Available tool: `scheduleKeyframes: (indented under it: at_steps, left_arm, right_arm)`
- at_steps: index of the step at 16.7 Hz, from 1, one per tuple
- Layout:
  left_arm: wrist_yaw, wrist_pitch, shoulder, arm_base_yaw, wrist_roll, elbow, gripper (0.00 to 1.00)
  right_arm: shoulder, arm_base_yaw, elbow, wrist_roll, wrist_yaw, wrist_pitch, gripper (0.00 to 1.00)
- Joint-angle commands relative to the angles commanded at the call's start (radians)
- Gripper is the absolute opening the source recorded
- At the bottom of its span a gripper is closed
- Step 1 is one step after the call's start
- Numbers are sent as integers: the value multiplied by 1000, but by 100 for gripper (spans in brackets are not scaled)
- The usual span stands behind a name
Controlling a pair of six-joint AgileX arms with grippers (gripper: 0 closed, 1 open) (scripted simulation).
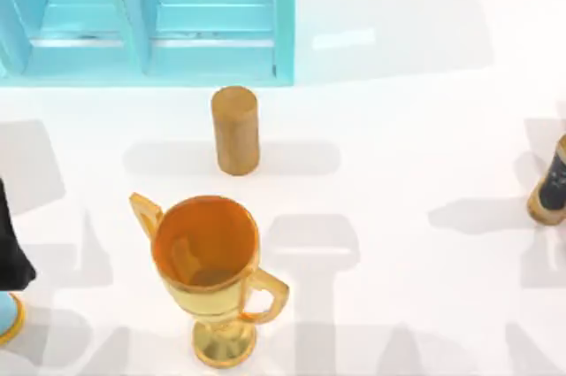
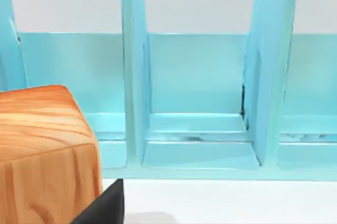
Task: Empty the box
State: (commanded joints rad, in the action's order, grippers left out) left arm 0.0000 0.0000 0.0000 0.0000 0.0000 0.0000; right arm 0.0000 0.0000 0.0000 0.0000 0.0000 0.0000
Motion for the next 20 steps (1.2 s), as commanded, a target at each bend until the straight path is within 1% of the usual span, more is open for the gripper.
scheduleKeyframes:
  at_steps: [4, 8, 11, 17, 20]
  left_arm:
    - [0, 0, 0, 0, 0, 0, 100]
    - [0, 0, 0, 0, 0, 0, 100]
    - [0, 0, 0, 0, 0, 0, 100]
    - [0, 0, 0, 0, 0, 0, 100]
    - [0, 0, 0, 0, 0, 0, 100]
  right_arm:
    - [33, -18, 33, -16, -1, -33, 100]
    - [224, -110, 219, -97, -10, -215, 100]
    - [482, -201, 436, -178, -17, -426, 100]
    - [1166, -370, 896, -338, -22, -859, 100]
    - [1416, -437, 1082, -409, -18, -1030, 100]
